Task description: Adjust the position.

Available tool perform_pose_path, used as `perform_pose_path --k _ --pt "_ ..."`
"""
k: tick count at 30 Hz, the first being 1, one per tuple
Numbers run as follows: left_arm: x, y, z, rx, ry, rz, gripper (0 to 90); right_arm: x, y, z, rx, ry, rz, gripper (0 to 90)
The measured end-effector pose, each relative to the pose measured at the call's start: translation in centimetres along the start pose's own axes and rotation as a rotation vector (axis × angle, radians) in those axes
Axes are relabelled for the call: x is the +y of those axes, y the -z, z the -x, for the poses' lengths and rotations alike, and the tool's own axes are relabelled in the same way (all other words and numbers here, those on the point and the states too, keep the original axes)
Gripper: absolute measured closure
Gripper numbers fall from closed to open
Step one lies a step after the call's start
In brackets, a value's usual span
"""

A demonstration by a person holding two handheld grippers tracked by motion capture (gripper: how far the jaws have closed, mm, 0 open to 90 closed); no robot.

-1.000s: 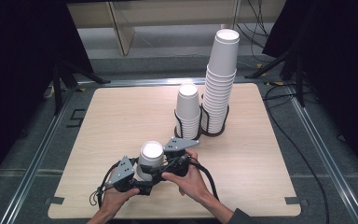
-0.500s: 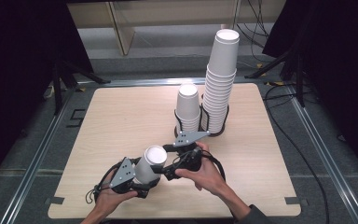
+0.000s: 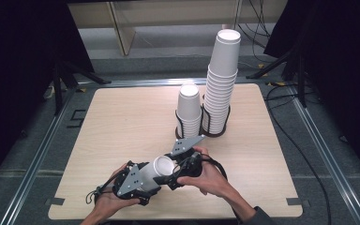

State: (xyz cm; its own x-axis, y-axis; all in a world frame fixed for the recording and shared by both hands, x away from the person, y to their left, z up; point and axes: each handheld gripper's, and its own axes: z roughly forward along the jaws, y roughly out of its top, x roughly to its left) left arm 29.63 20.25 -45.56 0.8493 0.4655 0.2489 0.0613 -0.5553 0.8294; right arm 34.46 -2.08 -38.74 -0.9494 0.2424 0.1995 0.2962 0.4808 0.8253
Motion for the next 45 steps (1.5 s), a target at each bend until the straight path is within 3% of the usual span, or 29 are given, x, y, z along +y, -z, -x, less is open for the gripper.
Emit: perform_pose_path --k 4,6,15,19,21,23,27,31,33,34,37,38,43,45 --pt "0.0 0.0 0.1 0.004 -0.011 -0.003 14.2 -0.1 -0.2 -0.1 -0.001 0.006 -0.017 15.9" --pt "0.1 0.1 0.2 0.0 -0.039 -0.022 14.3 -0.2 -0.4 -0.1 0.005 0.01 -0.025 16.3" --pt "0.0 0.0 0.2 -0.012 -0.047 -0.015 13.9 -0.3 -0.6 0.0 0.007 0.006 -0.041 22.5" --pt "-0.2 -0.1 0.1 -0.019 0.013 0.048 10.4 -0.2 -0.3 0.3 0.009 -0.014 -0.022 23.5" --pt "-0.3 -0.1 0.1 -0.013 0.052 0.142 8.1 -0.1 0.2 0.5 0.02 -0.037 0.011 23.9" --pt "-0.3 0.1 0.0 -0.015 0.056 0.152 7.3 0.0 0.4 0.6 0.021 -0.044 0.024 24.0" --pt "-0.2 0.5 -0.1 -0.011 0.095 0.275 6.3 0.3 1.3 0.6 0.046 -0.073 0.077 24.3" --pt "0.0 1.1 -0.2 -0.003 0.105 0.35 5.5 0.9 2.1 0.4 0.057 -0.075 0.132 24.5" --pt "0.0 1.1 -0.3 -0.006 0.12 0.368 3.1 1.0 2.4 0.1 0.064 -0.105 0.135 24.6" --pt "-0.1 1.1 -0.3 0.003 0.121 0.362 0.0 1.2 2.4 0.2 0.071 -0.081 0.16 24.6" --pt "0.0 1.2 -0.3 0.004 0.125 0.378 0.0 1.3 2.5 0.0 0.077 -0.083 0.167 24.7" --pt "0.0 1.3 -0.2 0.005 0.124 0.404 0.5 1.4 2.4 0.0 0.088 -0.094 0.172 24.7" --pt "0.1 1.5 -0.3 0.006 0.132 0.422 3.6 1.3 2.5 0.3 0.127 -0.131 0.207 24.6" --pt "0.1 1.6 -0.4 0.001 0.138 0.42 4.1 1.2 2.5 0.4 0.12 -0.121 0.214 24.6"
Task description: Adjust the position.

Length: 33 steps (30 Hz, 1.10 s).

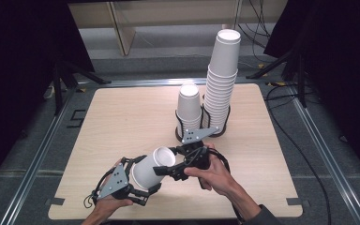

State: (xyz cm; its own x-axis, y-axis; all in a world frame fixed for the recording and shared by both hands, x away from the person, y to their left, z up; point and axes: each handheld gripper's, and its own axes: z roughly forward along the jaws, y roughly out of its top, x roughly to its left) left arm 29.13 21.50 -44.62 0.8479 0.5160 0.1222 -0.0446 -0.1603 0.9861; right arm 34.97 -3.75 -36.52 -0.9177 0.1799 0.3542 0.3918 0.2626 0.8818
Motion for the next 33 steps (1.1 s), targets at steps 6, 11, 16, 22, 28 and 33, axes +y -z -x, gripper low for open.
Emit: perform_pose_path --k 6,11,16,22,28,33 --pt "0.3 0.1 -0.4 -0.011 0.019 -0.026 7.2 -0.2 0.0 0.5 0.01 -0.03 -0.014 24.2" --pt "0.3 0.0 -0.5 -0.019 0.018 -0.066 9.3 -0.4 0.2 0.7 -0.002 -0.019 -0.063 22.8" --pt "0.1 -0.1 -0.7 -0.008 -0.008 -0.162 10.0 -0.3 0.5 0.7 -0.078 0.047 -0.115 18.7" --pt "-0.2 -0.4 -0.7 -0.01 -0.069 -0.282 10.7 0.3 1.2 -0.1 -0.168 0.192 -0.202 17.1" --pt "-0.2 -0.9 0.0 -0.033 -0.148 -0.388 10.8 -0.1 0.5 -1.1 -0.234 0.319 -0.341 18.7" --pt "-0.2 -1.2 0.4 -0.049 -0.186 -0.437 10.8 -0.8 -0.8 -1.6 -0.223 0.386 -0.454 18.8"
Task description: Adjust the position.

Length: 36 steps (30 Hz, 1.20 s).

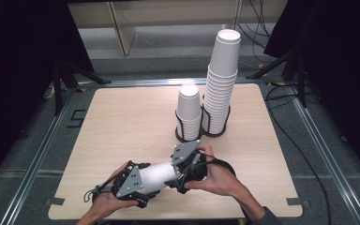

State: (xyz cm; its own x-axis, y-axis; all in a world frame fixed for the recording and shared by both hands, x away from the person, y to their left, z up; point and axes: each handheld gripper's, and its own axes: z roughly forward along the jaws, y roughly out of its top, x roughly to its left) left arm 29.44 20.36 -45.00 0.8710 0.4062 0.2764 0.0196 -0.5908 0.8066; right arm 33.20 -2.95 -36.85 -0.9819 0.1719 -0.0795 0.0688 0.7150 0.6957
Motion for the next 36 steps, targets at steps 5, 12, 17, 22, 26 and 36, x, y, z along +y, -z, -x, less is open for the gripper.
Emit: perform_pose_path --k 5,12,17,22,26,36 --pt "0.3 0.1 0.3 -0.003 -0.053 -0.031 10.9 -0.1 -0.8 -0.4 0.004 0.023 -0.045 18.5" --pt "0.6 0.0 0.8 -0.024 -0.102 -0.027 10.9 -0.3 -2.1 -0.7 0.03 0.078 -0.113 17.9" --pt "0.7 0.3 0.9 -0.035 -0.131 -0.036 10.9 -0.4 -2.5 -1.0 0.059 0.075 -0.151 19.3" --pt "0.7 0.2 1.0 -0.043 -0.17 -0.051 10.9 -0.5 -2.9 -1.1 0.078 0.086 -0.176 20.4" --pt "0.6 0.0 1.2 -0.052 -0.188 -0.057 10.9 -0.7 -3.3 -1.2 0.096 0.089 -0.195 21.0" --pt "-0.2 -0.2 0.8 -0.086 -0.139 0.04 6.3 -1.0 -3.0 -0.8 0.143 0.098 -0.174 23.5"
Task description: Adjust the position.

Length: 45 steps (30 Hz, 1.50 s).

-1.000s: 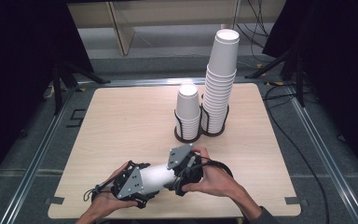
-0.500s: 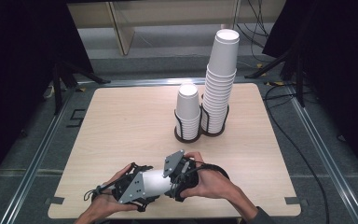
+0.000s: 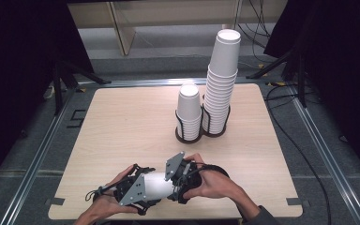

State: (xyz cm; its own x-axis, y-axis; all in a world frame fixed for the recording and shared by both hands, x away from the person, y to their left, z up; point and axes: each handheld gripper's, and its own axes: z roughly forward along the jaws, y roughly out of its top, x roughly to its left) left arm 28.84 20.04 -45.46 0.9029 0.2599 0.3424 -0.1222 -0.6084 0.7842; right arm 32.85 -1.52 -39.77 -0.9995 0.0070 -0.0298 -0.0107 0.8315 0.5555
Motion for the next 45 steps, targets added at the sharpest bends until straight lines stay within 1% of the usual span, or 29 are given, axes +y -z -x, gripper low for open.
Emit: perform_pose_path --k 1,2,3,7,8,9,11,12,13,15,21,22,23,24,26,27,30,33,34,35,36,37,38,39,40,42,43,44,45 --pt "0.0 0.0 0.0 0.0 0.0 0.0 5.9 0.0 0.0 0.0 0.0 0.0 0.0 23.5" --pt "-0.1 0.2 -0.2 -0.004 0.024 0.045 5.8 -0.2 0.4 0.3 0.015 -0.007 0.027 23.7" --pt "-0.1 0.2 -0.2 -0.004 0.024 0.045 5.7 -0.2 0.4 0.3 0.015 -0.007 0.027 23.7" --pt "-0.1 0.6 -0.4 -0.014 0.073 0.146 5.2 -0.7 1.5 0.7 0.056 -0.042 0.102 23.8" --pt "0.0 0.7 -0.5 -0.018 0.074 0.158 5.3 -0.8 1.7 0.8 0.068 -0.048 0.12 23.8" --pt "0.0 0.8 -0.6 -0.015 0.072 0.175 5.1 -1.0 1.8 1.1 0.065 -0.039 0.13 23.8" --pt "0.1 0.8 -0.5 -0.023 0.091 0.21 4.9 -1.2 2.0 1.2 0.088 -0.049 0.149 23.8" --pt "0.1 0.9 -0.5 -0.023 0.095 0.217 4.9 -1.4 2.0 1.5 0.102 -0.046 0.161 23.8" --pt "0.1 1.0 -0.5 -0.026 0.093 0.222 4.9 -1.4 2.0 1.5 0.102 -0.046 0.161 23.8" --pt "0.1 1.0 -0.4 -0.028 0.098 0.232 4.9 -1.5 2.0 1.4 0.13 -0.067 0.169 23.8" --pt "0.3 1.2 -0.7 -0.05 0.088 0.208 7.4 -1.7 1.9 1.6 0.142 -0.069 0.17 23.9" --pt "0.3 1.1 -0.7 -0.049 0.088 0.215 8.0 -1.8 1.8 1.7 0.135 -0.065 0.172 23.9" --pt "0.3 1.1 -0.7 -0.051 0.089 0.214 8.3 -1.8 1.9 1.6 0.149 -0.071 0.178 23.8" --pt "0.3 1.2 -0.7 -0.052 0.092 0.207 8.7 -1.8 1.9 1.6 0.149 -0.074 0.179 23.8" --pt "0.3 1.1 -0.8 -0.059 0.094 0.217 9.0 -1.8 1.9 1.6 0.148 -0.079 0.178 23.5" --pt "0.3 1.2 -0.8 -0.056 0.097 0.202 9.2 -1.8 1.8 1.6 0.15 -0.086 0.174 23.4" --pt "0.3 1.2 -0.9 -0.054 0.11 0.185 9.5 -1.9 1.8 1.6 0.136 -0.087 0.173 21.5" --pt "0.4 1.2 -0.9 -0.043 0.117 0.154 9.7 -1.9 2.1 1.7 0.081 -0.092 0.146 16.4" --pt "0.4 1.3 -0.9 -0.037 0.109 0.135 9.7 -1.8 2.4 1.6 0.059 -0.087 0.137 16.1" --pt "0.5 1.2 -0.8 -0.035 0.119 0.127 9.6 -1.7 2.6 1.5 0.037 -0.081 0.132 16.4" --pt "0.7 1.1 -0.8 -0.029 0.114 0.088 9.6 -1.4 3.0 1.2 0.0 -0.063 0.123 17.3" --pt "0.7 1.1 -0.8 -0.029 0.114 0.088 9.6 -1.4 3.0 1.2 0.0 -0.063 0.123 17.3" --pt "0.8 1.1 -0.8 -0.027 0.111 0.066 9.6 -1.2 3.2 1.0 -0.027 -0.048 0.106 17.1" --pt "0.9 1.0 -0.7 -0.026 0.12 0.051 9.6 -0.9 3.3 0.7 -0.056 -0.04 0.089 17.0" --pt "1.0 1.0 -0.7 -0.022 0.108 0.025 9.6 -0.7 3.3 0.5 -0.073 -0.021 0.08 17.3" --pt "1.1 0.9 -0.7 -0.025 0.114 -0.002 9.6 -0.3 3.2 0.0 -0.085 0.008 0.066 17.6" --pt "1.2 0.8 -0.6 -0.024 0.126 -0.01 9.6 -0.1 3.1 -0.2 -0.096 0.024 0.049 17.6" --pt "1.2 0.9 -0.6 -0.019 0.121 -0.024 9.6 0.3 2.7 -0.6 -0.114 0.05 0.021 17.6" --pt "1.2 0.9 -0.7 -0.022 0.114 -0.038 9.6 0.3 2.7 -0.6 -0.114 0.05 0.021 17.6"
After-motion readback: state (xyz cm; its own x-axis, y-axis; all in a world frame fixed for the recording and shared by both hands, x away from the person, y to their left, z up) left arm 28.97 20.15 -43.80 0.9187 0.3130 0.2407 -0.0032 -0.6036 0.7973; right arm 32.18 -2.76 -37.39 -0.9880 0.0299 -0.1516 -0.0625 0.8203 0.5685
